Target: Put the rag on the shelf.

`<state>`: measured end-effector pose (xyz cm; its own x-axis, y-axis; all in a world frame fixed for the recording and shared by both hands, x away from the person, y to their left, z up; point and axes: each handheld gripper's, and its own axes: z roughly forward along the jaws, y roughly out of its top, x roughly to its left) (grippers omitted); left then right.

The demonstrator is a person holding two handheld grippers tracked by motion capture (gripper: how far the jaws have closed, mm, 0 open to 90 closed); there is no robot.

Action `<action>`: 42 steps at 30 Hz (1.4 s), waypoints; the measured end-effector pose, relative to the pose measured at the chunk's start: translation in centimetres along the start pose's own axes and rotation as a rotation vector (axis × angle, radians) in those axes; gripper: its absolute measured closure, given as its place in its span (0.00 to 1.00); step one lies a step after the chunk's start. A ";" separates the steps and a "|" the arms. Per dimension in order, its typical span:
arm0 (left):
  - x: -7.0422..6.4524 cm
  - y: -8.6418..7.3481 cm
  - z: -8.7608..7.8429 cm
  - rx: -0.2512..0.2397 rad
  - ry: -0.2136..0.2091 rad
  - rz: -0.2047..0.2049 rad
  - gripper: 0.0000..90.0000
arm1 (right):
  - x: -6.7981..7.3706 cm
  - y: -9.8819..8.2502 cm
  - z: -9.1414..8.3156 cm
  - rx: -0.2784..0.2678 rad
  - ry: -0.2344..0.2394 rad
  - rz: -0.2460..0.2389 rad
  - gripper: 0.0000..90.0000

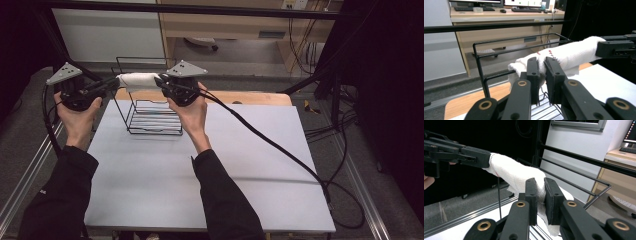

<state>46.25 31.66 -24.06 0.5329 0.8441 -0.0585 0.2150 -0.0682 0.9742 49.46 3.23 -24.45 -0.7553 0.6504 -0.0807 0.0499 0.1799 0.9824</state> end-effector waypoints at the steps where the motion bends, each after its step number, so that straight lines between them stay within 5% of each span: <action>1: 0.0 0.1 -0.1 0.007 0.001 0.000 0.90 | 0.0 0.0 0.0 0.000 0.002 -0.002 0.91; 10: -0.1 2.8 -1.3 -0.021 0.037 -0.008 0.87 | 0.1 -0.3 -0.2 0.002 0.010 -0.008 0.91; 15: -0.6 3.7 -0.3 0.032 0.039 0.002 0.99 | 0.1 -0.4 -0.2 0.004 0.009 -0.013 0.91; 24: -1.3 2.2 1.7 0.132 0.001 0.026 1.00 | 0.1 -0.5 -0.3 0.015 0.016 -0.025 0.90; 37: -1.1 1.1 1.9 0.166 -0.002 0.038 1.00 | 0.3 0.2 -1.2 0.012 0.050 -0.009 0.73; 42: -1.2 0.8 2.2 0.176 0.002 0.041 1.00 | -0.1 1.3 -1.5 0.019 0.065 0.015 0.83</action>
<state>47.61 29.45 -23.74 0.5423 0.8400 -0.0187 0.3328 -0.1944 0.9228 48.55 2.27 -22.96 -0.7951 0.6041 -0.0542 0.0739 0.1852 0.9799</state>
